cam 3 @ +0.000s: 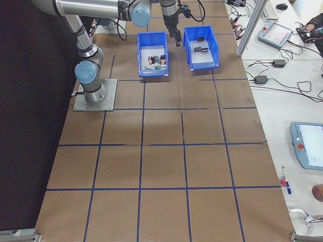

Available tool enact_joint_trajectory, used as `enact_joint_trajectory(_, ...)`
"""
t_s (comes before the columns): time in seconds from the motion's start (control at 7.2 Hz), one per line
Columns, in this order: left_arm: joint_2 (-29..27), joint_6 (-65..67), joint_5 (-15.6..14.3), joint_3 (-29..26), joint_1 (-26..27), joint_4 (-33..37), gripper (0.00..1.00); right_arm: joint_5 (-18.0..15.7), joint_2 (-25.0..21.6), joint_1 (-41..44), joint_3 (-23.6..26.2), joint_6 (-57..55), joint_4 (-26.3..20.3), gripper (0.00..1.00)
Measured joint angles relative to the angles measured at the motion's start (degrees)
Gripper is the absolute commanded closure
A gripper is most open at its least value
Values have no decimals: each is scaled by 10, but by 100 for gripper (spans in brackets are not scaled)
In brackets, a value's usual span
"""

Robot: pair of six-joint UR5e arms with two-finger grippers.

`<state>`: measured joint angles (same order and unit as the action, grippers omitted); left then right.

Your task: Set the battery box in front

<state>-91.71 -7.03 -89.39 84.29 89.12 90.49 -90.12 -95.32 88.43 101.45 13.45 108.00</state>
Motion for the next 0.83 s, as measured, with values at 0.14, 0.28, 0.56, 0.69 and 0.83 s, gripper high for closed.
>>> enact_joint_trajectory(0.14,-1,0,0,0,0,0,0,-2,7,-1,0,-68,-6,0)
enact_joint_trajectory(0.28,-1,0,0,0,0,0,0,-2,10,0,-2,-116,-21,0)
enact_joint_trajectory(0.56,-1,0,0,0,0,0,0,0,12,2,-25,-163,-76,0)
enact_joint_trajectory(0.69,-1,0,0,0,0,0,0,0,14,3,-38,-169,-97,0)
enact_joint_trajectory(0.83,-1,0,0,0,0,0,0,-1,15,3,-46,-171,-107,0)
